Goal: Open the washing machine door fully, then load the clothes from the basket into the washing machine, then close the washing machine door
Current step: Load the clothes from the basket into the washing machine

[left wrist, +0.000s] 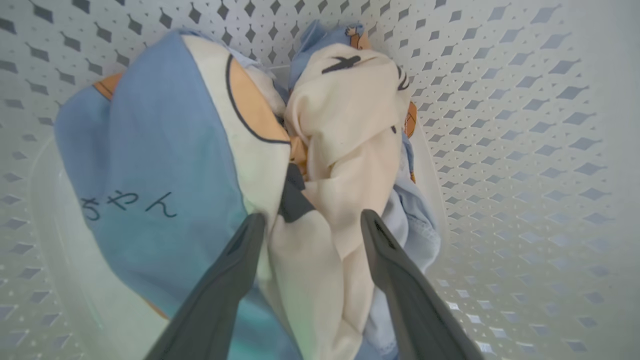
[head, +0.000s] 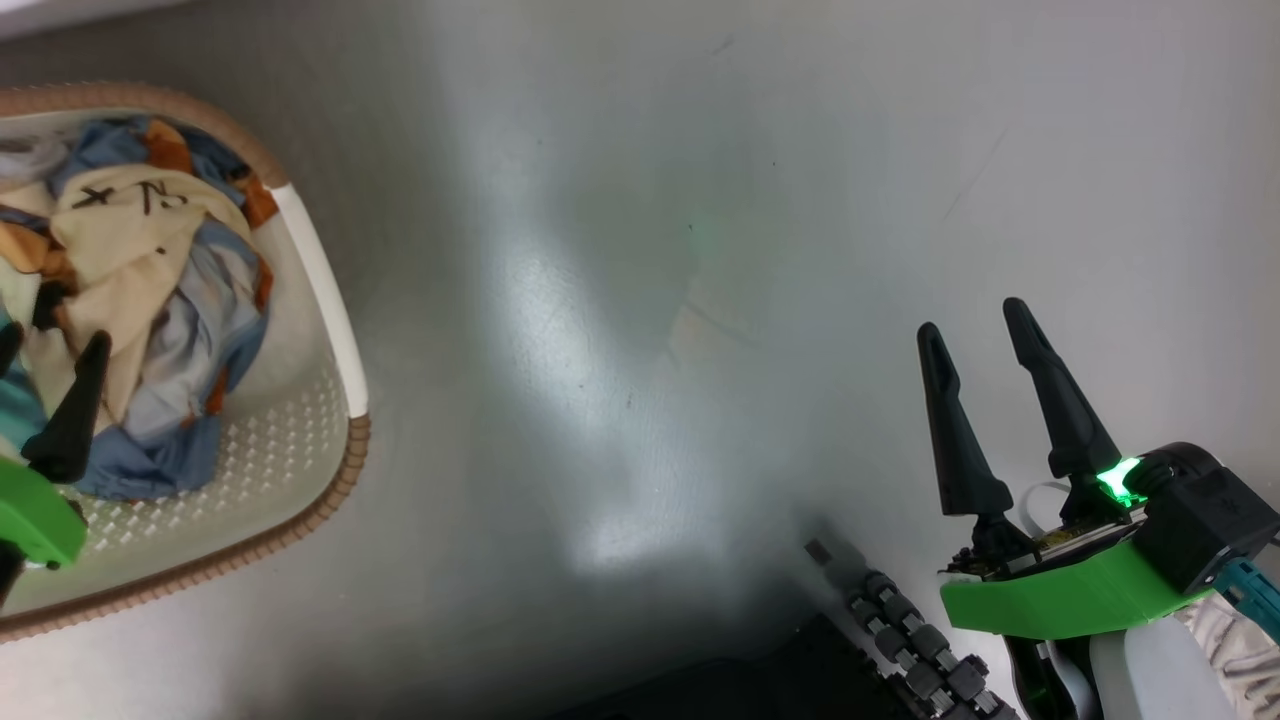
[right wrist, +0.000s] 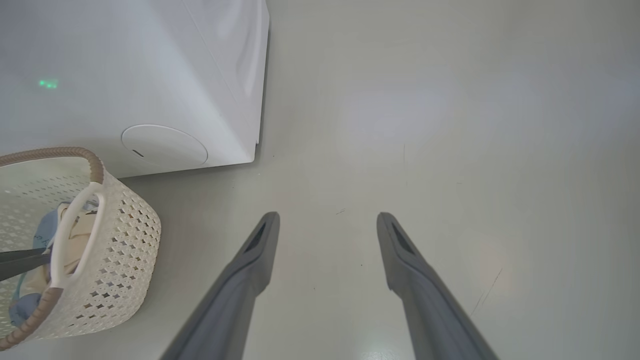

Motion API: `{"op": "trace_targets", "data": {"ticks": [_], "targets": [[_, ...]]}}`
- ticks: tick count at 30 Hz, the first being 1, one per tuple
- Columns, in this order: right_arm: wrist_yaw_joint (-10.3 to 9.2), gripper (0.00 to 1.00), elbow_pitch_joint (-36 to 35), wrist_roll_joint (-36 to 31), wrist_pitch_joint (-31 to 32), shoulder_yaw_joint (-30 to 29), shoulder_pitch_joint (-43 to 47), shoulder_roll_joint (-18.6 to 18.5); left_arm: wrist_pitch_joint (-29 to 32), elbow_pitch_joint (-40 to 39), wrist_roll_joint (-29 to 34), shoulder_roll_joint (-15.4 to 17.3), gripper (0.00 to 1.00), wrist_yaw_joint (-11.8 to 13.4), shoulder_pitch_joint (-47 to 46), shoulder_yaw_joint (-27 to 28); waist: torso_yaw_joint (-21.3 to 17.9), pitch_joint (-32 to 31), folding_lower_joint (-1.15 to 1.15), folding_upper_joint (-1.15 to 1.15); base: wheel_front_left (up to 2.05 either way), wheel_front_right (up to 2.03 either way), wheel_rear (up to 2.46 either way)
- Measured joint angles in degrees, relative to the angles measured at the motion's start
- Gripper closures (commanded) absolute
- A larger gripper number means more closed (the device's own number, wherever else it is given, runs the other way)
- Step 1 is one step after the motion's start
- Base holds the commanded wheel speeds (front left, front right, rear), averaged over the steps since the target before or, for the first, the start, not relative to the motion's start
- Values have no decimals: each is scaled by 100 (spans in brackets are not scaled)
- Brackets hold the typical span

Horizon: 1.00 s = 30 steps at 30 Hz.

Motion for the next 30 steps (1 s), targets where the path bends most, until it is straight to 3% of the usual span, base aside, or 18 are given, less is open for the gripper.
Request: {"op": "trace_targets", "data": {"ticks": [10, 19, 22, 23, 30], "targets": [[0, 0, 85, 164, 0, 15, 142, 10, 51, 603, -211, -51, 0, 0, -848, -915, -80, 167, 0, 0, 0, 0, 0], [-1, 0, 76, 305, 0, -97, 346, 23, 211, 1562, 42, -409, 0, 0, -1479, -1590, -89, 135, 0, 0, 0, 0, 0], [-1, 0, 59, 305, 0, -136, 357, 24, 231, 1798, 73, -508, 92, 0, -1543, -1708, -81, 97, 0, 0, 0, 0, 0], [0, 0, 56, 305, 0, -141, 357, 24, 234, 1846, 71, -535, 100, 0, -1552, -1749, -73, 90, 0, 0, 0, 0, 0], [0, 0, 34, 334, 0, -103, 348, 27, 114, 2043, -289, -558, 100, 0, -1549, -1763, -72, -16, 0, 0, 0, 0, 0]]}}
